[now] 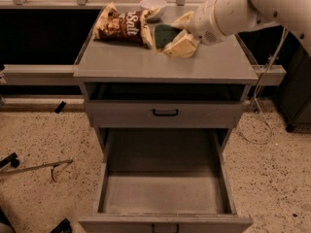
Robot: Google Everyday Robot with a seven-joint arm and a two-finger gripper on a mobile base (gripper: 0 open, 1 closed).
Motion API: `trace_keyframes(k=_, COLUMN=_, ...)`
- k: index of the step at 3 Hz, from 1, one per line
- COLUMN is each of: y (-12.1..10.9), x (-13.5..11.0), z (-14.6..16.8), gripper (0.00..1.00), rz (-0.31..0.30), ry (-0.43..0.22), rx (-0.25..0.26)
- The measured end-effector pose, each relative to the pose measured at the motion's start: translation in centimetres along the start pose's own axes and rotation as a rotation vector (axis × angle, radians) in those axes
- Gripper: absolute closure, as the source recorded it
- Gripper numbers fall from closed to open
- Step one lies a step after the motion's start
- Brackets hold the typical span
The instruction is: Pick sponge from middle drawer and place on counter
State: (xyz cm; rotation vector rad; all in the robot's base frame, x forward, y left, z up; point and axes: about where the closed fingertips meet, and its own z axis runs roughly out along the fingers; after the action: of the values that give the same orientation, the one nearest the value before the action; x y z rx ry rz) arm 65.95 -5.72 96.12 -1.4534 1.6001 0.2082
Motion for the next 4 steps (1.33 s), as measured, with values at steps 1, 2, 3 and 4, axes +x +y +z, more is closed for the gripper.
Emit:
trace_keyframes(k=1, y=-5.7, x=1.7, z=-0.7, gripper=1.0, rz=0.06, ry=0.058, rx=0.09)
trace_keyframes(k=2, y=-8.6, x=5.1, z=-0.6, gripper=1.0, rz=0.152, ry=0.118, rx=0.122)
trace_keyframes(k=3, y=-9.4, x=8.8, z=0.4, gripper=1.0, rz=0.233, ry=0.172, rx=0.11)
trace_keyframes(k=4, y=-9.1, x=11.8, z=1.6, gripper=1.0, rz=0.298, ry=0.213, rx=0.082)
